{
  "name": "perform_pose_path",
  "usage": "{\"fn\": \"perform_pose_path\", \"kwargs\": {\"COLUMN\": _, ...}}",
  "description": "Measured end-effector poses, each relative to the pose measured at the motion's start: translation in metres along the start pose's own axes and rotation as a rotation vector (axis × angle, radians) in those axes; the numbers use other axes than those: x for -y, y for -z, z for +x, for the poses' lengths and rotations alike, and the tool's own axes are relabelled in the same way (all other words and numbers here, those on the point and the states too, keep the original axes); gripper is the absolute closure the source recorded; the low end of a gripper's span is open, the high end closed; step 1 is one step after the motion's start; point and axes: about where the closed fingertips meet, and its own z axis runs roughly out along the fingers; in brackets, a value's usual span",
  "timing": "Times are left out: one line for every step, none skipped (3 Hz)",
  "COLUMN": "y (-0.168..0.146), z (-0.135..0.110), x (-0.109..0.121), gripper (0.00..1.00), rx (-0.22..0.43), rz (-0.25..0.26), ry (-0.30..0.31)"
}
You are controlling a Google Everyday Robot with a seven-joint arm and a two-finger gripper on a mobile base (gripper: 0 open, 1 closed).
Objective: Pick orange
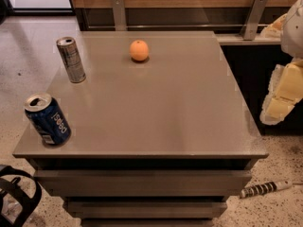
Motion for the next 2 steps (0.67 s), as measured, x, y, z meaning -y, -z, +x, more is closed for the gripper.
{"fn": "perform_pose_path", "kwargs": {"y": 0.000, "z": 0.000, "x": 0.000, "gripper": 0.00, "rx": 0.000, "rz": 0.000, "ry": 0.000}}
{"fn": "perform_pose_path", "kwargs": {"y": -0.002, "z": -0.003, "x": 0.026, "gripper": 0.00, "rx": 0.051, "rz": 0.019, "ry": -0.008}}
